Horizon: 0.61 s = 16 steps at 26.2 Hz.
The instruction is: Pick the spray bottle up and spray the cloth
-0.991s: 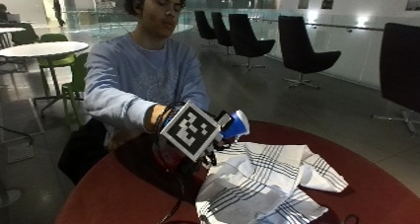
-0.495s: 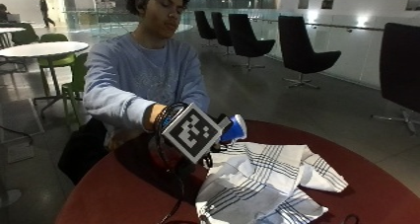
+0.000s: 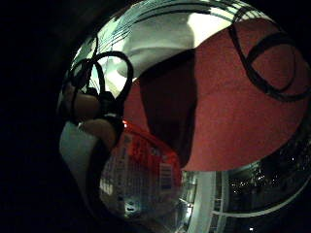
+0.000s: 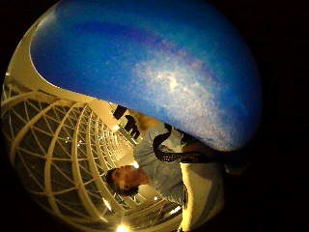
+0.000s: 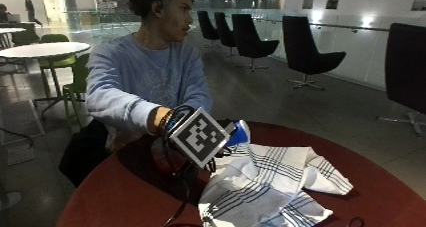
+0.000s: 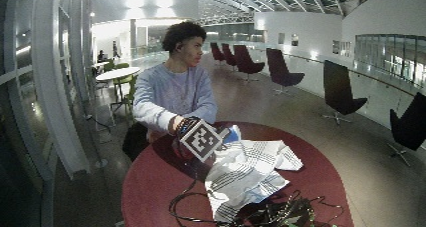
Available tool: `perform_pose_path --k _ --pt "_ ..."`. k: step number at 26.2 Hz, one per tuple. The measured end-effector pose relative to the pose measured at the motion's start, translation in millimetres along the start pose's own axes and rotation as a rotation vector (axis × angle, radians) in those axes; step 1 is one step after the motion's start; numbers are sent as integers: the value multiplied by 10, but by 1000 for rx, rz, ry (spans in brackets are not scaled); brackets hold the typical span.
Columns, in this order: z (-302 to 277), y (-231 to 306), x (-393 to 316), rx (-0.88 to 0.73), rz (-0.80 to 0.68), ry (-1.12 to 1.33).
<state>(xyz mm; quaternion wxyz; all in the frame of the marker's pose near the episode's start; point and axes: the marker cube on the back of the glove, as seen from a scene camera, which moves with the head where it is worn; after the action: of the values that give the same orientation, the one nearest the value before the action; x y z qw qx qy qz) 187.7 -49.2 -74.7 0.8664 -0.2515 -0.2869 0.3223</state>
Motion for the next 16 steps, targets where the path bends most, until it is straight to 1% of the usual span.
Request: perform_pose_path --k 4,10,16 --pt "13 -15 2 -1 1 30" --pt "21 45 -56 -38 -4 2" --pt "10 29 -14 -15 2 18"
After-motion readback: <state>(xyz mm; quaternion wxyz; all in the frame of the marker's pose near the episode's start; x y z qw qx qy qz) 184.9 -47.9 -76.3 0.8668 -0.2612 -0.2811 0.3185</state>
